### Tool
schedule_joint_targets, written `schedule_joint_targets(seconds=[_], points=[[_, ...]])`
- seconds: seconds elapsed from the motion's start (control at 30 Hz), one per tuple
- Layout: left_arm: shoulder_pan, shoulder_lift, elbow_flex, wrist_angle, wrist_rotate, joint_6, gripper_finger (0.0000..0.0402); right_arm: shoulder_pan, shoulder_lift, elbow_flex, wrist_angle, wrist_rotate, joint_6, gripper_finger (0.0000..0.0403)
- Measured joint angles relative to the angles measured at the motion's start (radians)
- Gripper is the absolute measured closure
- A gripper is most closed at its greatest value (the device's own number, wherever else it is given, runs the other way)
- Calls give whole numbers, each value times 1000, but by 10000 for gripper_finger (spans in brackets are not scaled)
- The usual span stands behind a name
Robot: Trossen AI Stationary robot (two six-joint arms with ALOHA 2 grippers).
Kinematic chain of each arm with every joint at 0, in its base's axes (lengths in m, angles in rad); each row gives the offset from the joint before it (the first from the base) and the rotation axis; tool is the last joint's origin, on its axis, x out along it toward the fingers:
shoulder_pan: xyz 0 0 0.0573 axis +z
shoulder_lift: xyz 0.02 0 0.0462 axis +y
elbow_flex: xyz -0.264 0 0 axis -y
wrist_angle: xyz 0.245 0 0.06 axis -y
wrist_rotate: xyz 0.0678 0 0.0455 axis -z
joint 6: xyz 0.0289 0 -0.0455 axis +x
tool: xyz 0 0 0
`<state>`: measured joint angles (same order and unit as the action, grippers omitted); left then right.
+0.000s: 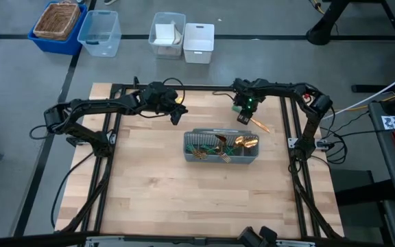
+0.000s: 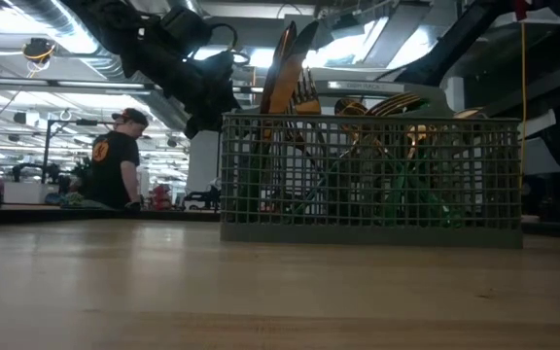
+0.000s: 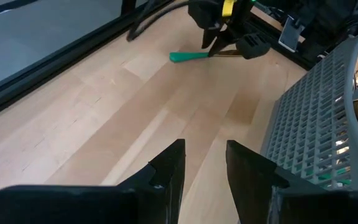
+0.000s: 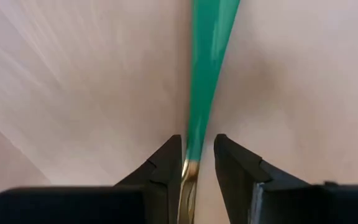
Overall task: Sort silverware
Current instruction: Put the green knife into the gray utensil holder
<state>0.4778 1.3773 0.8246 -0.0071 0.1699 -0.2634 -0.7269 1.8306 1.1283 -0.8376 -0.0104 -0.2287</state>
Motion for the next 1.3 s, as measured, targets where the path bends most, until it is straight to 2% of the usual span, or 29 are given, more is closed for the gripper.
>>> schedule_joint_targets(seconds=[0.17,0.47,1.13,1.3], points=[[0,0,0,0,0,-3,295,0,-1,7,21,-1,0,308],[0,0,0,-2,0,-18,295,0,-1,8,-55,9,11,308],[0,0,0,-3,-1,-17,295,0,-10,-81,71,8,15,309],[1,0,0,-3,-1,-18,295,0,-9,-81,70,-10,14,336]])
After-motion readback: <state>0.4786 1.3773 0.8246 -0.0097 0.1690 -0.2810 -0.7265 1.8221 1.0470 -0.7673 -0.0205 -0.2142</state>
